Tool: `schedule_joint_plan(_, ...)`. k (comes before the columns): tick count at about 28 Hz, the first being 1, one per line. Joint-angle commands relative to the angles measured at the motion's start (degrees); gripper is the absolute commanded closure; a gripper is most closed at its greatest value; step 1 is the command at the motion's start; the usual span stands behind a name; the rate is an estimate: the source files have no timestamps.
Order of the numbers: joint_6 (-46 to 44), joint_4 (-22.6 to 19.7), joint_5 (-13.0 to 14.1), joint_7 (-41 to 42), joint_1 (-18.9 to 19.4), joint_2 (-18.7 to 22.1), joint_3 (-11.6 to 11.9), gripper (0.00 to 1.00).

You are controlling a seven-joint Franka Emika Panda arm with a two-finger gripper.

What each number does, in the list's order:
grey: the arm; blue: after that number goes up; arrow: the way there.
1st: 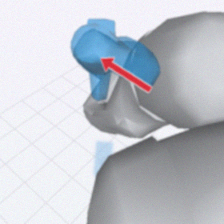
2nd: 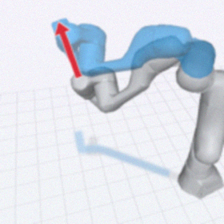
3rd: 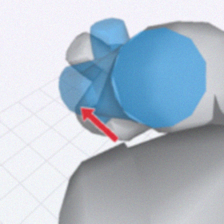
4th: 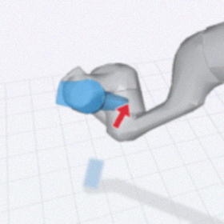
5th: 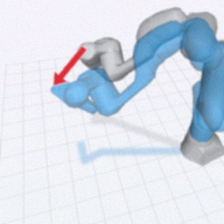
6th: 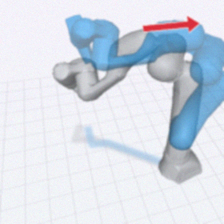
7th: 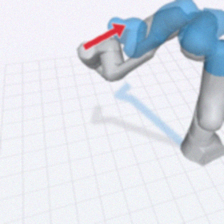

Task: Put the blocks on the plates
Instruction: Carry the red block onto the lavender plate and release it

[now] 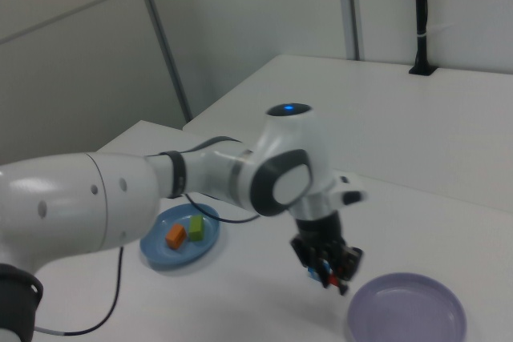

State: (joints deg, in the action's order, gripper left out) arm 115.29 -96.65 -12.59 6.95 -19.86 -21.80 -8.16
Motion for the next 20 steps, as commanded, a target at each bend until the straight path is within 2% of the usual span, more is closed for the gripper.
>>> schedule_joint_plan(1,0.3,3.8,0.0,5.4,-4.7,-3.5,-0.1,1.0)
schedule_joint_plan(5,0.8,6.6,-0.3,8.2,-8.7,-6.8,-0.1,1.0)
schedule_joint_plan(8,3.8,7.2,-0.3,9.0,-9.5,-8.5,0.0,1.0)
schedule_joint_plan(13,4.9,7.2,-0.2,9.0,-10.3,-8.8,0.0,1.0)
schedule_joint_plan(14,4.9,7.2,0.0,9.0,-10.3,-8.8,0.0,0.96)
schedule_joint_plan(16,4.9,7.2,0.1,8.9,-10.3,-8.8,0.0,0.83)
schedule_joint_plan(18,4.9,7.2,0.2,8.4,-10.3,-8.8,-0.1,0.63)
schedule_joint_plan(19,4.9,7.1,0.2,8.3,-10.3,-8.8,0.0,0.47)
schedule_joint_plan(20,4.9,6.9,0.2,8.1,-10.2,-9.0,-0.1,0.0)
